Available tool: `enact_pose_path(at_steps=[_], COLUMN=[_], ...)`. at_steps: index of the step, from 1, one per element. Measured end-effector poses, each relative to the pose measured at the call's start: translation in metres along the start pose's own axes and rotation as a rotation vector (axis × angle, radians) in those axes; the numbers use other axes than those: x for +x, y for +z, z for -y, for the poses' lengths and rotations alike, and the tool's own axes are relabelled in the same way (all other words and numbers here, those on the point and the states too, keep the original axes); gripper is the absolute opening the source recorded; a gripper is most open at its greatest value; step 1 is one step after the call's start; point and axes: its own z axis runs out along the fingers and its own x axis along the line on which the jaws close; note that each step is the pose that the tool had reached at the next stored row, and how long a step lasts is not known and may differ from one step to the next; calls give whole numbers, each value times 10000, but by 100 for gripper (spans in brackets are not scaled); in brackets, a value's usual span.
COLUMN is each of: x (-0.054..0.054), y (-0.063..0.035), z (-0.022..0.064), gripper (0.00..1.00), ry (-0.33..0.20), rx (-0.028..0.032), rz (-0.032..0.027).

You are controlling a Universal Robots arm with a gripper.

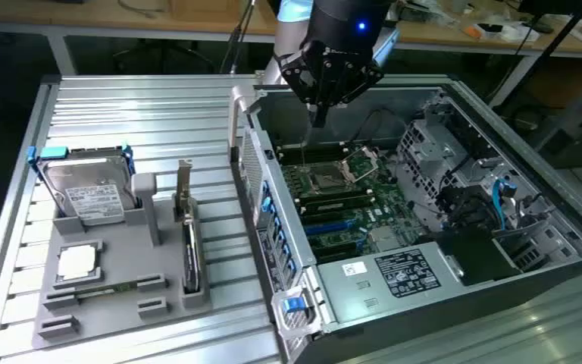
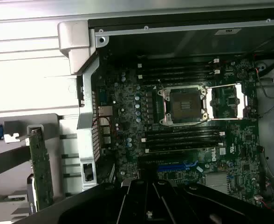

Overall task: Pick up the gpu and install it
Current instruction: 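Reach for the gpu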

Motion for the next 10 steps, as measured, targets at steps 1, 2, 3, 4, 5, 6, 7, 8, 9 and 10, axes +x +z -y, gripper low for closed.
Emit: enact_pose_path(at_steps=[1,2,3,4,5,6,7,8,9,10], x=[0,0,8,9,10,12,16,21,24,27], y=[0,0,0,0,0,0,0,0,-1,-1], z=[0,0,1,1,1,1,2,2,3,3], gripper=[11,11,11,11,11,11,11,11,11,11], ry=[0,-1,0,0,0,1,2,1,0,0], rx=[0,0,0,0,1,0,0,0,0,1], rz=[0,0,0,0,0,0,0,0,0,0])
